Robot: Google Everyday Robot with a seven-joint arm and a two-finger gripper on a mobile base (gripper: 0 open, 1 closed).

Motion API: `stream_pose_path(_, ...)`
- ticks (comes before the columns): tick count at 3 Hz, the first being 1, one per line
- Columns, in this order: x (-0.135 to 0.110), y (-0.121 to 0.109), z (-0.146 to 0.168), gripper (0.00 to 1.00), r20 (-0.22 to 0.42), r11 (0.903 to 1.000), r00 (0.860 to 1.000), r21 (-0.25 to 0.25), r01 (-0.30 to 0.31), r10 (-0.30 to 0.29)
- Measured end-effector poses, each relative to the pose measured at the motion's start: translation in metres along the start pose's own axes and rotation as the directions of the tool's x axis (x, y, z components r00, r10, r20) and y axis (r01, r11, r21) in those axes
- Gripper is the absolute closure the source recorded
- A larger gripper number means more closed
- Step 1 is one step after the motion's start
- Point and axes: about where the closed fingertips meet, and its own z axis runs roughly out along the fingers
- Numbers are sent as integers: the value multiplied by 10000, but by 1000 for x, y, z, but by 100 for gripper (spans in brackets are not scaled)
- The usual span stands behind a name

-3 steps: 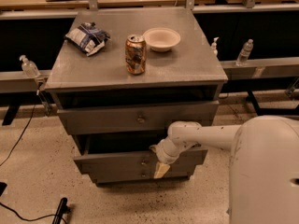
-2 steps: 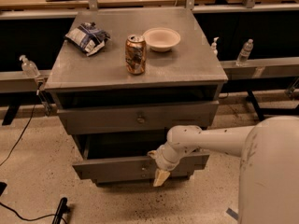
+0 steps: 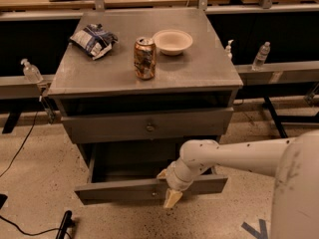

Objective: Open middle drawer

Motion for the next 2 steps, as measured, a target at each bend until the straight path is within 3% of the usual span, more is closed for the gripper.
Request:
stream_pose_path(1, -10, 22, -19, 33, 81, 9999, 10000, 97, -51, 50)
stream_pose_path(2, -7, 19, -32, 33, 64, 9990, 10000, 445, 27, -29)
